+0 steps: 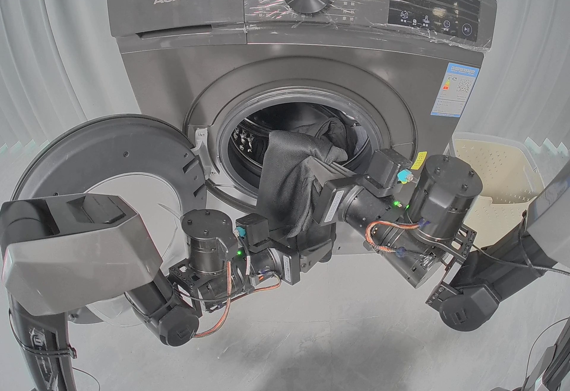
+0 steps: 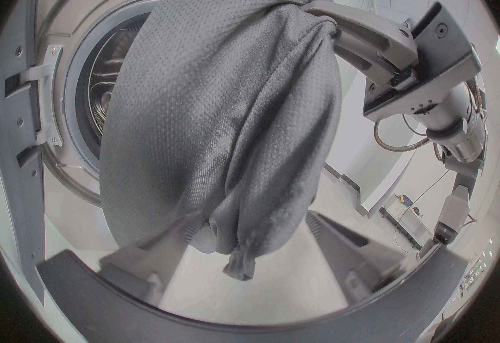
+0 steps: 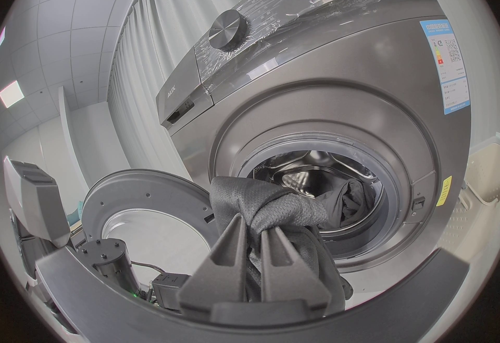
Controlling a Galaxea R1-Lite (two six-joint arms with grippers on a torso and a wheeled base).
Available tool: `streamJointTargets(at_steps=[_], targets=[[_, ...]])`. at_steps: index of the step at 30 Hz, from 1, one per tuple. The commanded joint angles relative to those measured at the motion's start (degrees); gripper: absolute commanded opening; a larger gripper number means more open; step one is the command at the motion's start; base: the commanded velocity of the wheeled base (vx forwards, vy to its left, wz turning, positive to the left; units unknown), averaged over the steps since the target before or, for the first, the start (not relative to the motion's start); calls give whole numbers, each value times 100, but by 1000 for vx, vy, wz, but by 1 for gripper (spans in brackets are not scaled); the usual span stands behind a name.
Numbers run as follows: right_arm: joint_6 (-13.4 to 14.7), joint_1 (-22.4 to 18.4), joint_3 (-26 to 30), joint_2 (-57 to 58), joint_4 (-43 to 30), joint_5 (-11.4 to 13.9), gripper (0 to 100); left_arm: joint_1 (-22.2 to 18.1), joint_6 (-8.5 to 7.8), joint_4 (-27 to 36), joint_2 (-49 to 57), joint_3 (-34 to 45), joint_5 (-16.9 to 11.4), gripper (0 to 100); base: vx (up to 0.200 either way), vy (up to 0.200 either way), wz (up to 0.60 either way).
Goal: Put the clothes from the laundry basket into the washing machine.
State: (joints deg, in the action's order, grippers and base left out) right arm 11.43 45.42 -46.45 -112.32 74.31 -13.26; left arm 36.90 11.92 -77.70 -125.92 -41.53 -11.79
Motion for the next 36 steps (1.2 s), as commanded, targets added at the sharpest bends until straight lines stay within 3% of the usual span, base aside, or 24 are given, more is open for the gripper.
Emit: streamJointTargets(at_steps=[1, 7, 19, 20, 31, 36], targets=[[-1, 2, 4, -18, 4, -1, 0, 1, -15, -78, -3, -57, 80, 0, 0, 0, 0], [-10, -16, 13, -26, -5, -1, 0, 19, -32, -245, 67, -171, 309, 0, 0, 0, 0], [-18, -60, 57, -431, 356, 96, 0, 362, -67, -254, 937, 488, 194, 0, 0, 0, 0], [-10, -33, 66, -439, 356, 105, 100, 370, -67, -254, 955, 532, 194, 0, 0, 0, 0], [-10, -104, 153, -369, 382, 105, 100, 291, -67, -245, 946, 488, 186, 0, 0, 0, 0], [-18, -429, 127, -202, 294, 17, 100, 177, -58, -228, 955, 436, 194, 0, 0, 0, 0]])
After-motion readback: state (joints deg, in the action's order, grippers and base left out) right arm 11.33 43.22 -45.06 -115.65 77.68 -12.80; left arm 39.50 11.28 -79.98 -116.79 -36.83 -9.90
